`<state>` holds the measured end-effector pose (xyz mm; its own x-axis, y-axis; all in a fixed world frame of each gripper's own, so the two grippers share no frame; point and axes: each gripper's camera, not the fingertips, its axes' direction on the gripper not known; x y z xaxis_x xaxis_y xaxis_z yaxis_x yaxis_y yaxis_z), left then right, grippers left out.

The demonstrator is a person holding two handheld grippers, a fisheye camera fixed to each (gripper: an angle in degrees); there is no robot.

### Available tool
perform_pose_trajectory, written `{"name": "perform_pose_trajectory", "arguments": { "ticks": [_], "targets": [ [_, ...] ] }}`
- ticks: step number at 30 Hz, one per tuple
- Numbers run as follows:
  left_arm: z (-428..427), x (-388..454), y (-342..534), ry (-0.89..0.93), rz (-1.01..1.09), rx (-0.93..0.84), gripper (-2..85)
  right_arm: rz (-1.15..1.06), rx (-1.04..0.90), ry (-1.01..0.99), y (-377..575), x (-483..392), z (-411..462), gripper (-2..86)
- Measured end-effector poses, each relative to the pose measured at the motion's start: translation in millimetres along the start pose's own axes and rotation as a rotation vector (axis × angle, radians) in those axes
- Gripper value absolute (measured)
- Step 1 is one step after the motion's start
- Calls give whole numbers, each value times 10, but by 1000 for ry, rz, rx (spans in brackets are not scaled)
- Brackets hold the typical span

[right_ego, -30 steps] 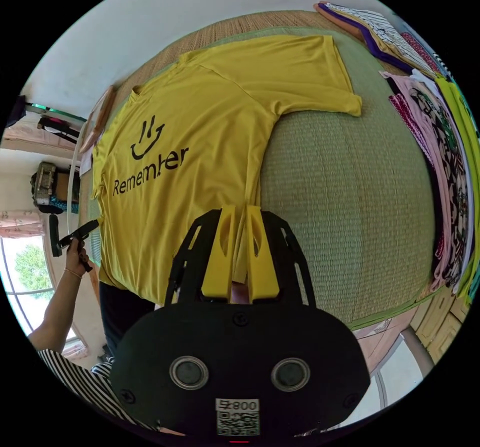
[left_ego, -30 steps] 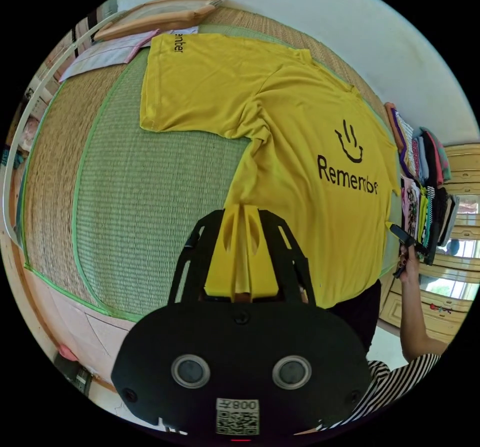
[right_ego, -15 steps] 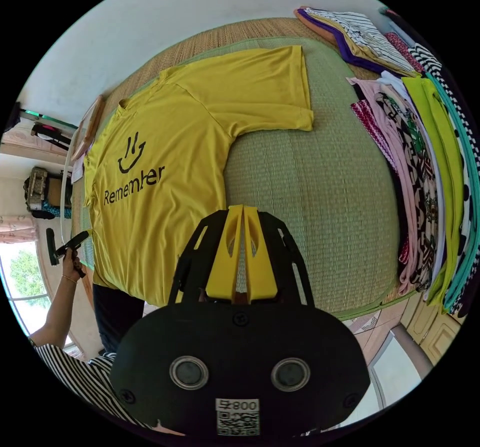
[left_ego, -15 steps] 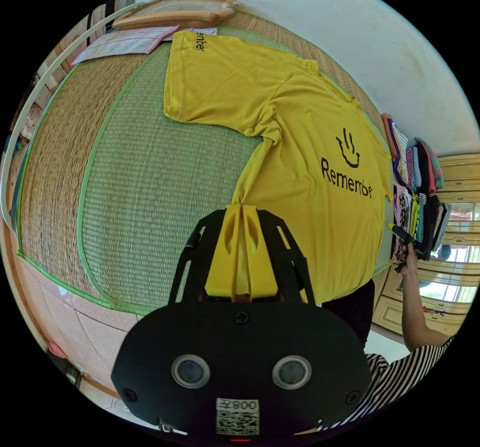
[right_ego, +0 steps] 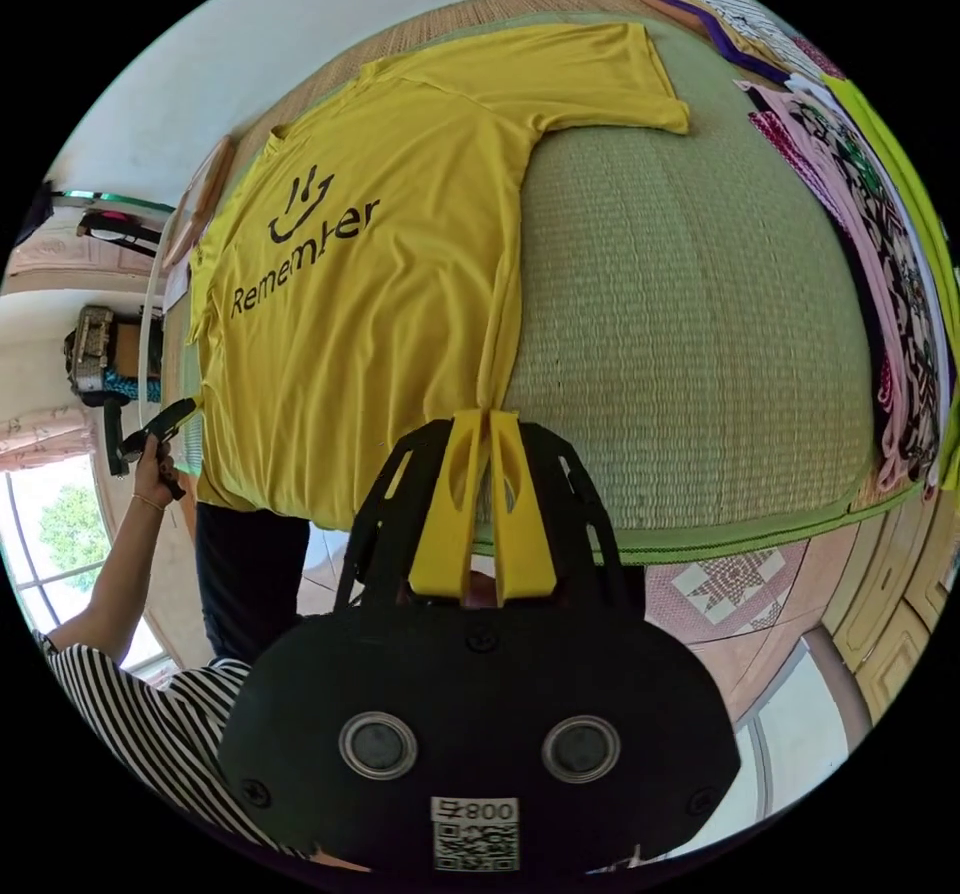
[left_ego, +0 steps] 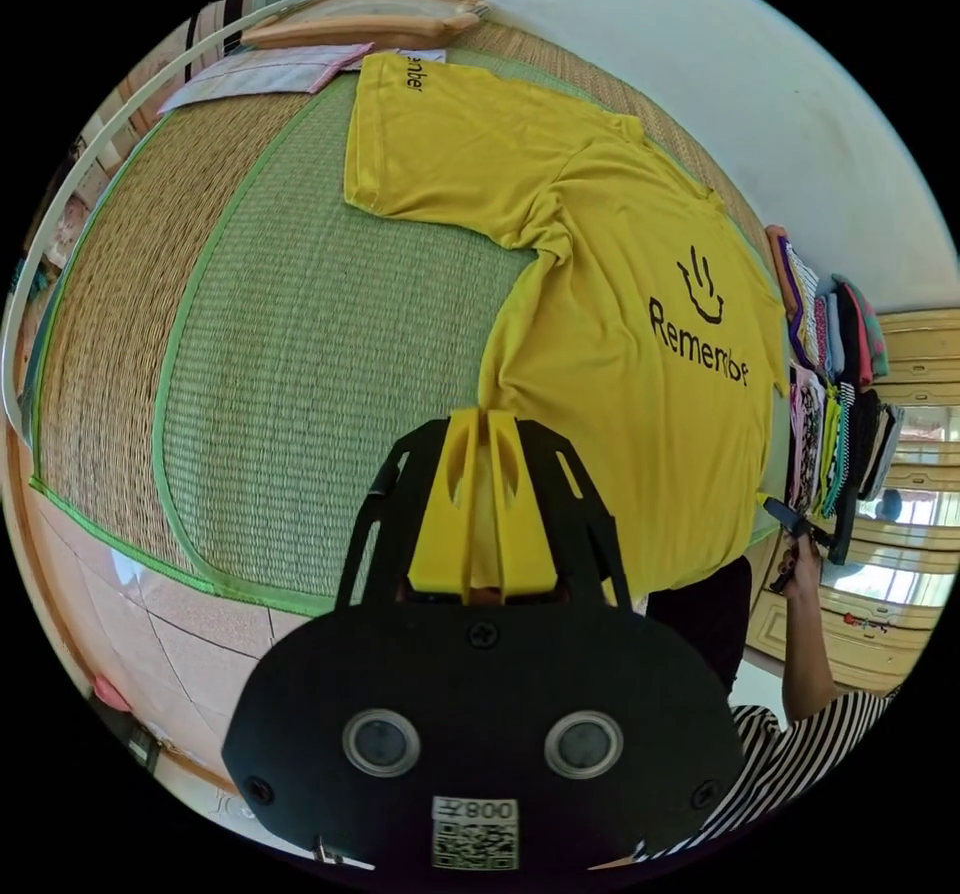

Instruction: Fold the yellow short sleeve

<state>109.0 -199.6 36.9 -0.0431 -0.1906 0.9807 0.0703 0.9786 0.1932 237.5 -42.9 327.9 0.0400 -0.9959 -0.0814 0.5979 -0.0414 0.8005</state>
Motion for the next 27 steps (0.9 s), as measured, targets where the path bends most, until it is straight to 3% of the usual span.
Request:
{"name": "perform_pose_trajectory", "arguments": {
  "ticks": [4, 12, 20, 27],
  "targets": [
    [-17, -83, 143, 35, -5, 34, 16, -26, -22, 83, -37, 123, -71, 11],
    [238, -270, 430, 25, -20, 21, 20, 49, 5, -27, -58, 736, -171, 11],
    [393, -601, 1092, 140, -45, 11, 57, 58, 27, -125, 425, 836, -47, 62],
    [717, -661, 1527, 132, -16, -71, 67, 40, -44, -159, 818, 697, 342, 74]
  ]
}}
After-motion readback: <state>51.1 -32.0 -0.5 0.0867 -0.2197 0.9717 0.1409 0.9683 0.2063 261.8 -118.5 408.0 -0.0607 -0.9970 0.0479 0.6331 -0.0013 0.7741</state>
